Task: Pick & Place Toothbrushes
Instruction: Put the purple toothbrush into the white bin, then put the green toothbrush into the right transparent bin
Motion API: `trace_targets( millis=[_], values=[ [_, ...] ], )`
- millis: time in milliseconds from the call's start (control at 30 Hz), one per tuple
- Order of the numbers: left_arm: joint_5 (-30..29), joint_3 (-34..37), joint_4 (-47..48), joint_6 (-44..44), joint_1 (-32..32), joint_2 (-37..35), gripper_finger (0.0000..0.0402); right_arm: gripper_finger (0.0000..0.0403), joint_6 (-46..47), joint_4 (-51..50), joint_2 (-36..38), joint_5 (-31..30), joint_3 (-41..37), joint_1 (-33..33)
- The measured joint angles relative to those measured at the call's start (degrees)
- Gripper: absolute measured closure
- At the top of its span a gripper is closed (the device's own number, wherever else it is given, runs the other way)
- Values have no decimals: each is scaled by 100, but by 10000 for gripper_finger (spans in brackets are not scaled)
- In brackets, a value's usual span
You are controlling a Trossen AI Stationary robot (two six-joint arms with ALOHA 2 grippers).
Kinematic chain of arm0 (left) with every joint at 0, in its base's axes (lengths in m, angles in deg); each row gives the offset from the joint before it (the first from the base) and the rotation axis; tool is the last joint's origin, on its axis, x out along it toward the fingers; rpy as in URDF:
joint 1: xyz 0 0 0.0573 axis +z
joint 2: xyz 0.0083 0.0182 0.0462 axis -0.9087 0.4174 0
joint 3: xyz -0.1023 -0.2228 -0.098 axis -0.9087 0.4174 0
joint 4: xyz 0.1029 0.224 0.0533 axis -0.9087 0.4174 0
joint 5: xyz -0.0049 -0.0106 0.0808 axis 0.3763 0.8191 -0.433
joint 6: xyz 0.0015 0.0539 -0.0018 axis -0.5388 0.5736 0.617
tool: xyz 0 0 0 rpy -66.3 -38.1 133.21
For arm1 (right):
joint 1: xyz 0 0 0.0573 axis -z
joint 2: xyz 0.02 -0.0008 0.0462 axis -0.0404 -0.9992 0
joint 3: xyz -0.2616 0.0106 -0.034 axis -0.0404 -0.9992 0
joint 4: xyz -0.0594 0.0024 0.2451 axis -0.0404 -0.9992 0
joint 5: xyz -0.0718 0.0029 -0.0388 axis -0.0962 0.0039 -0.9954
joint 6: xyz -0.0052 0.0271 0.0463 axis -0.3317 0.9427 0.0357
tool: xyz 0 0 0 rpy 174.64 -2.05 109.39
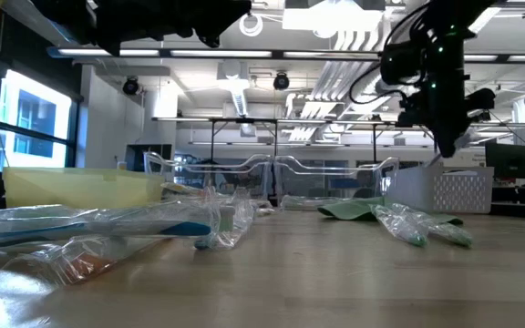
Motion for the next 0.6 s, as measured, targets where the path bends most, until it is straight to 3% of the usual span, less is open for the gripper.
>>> trace_targets(
  millis=[100,400,600],
  values=[
    [1,0,1,0,0,0,190,371,-4,47,-146,-279,1,45],
    [-2,0,123,116,0,0,190,286,-172,56,-226,-295,1,51],
    [-2,0,120,131,0,0,190,269,-310,32,-224,-296,66,49]
  ],
)
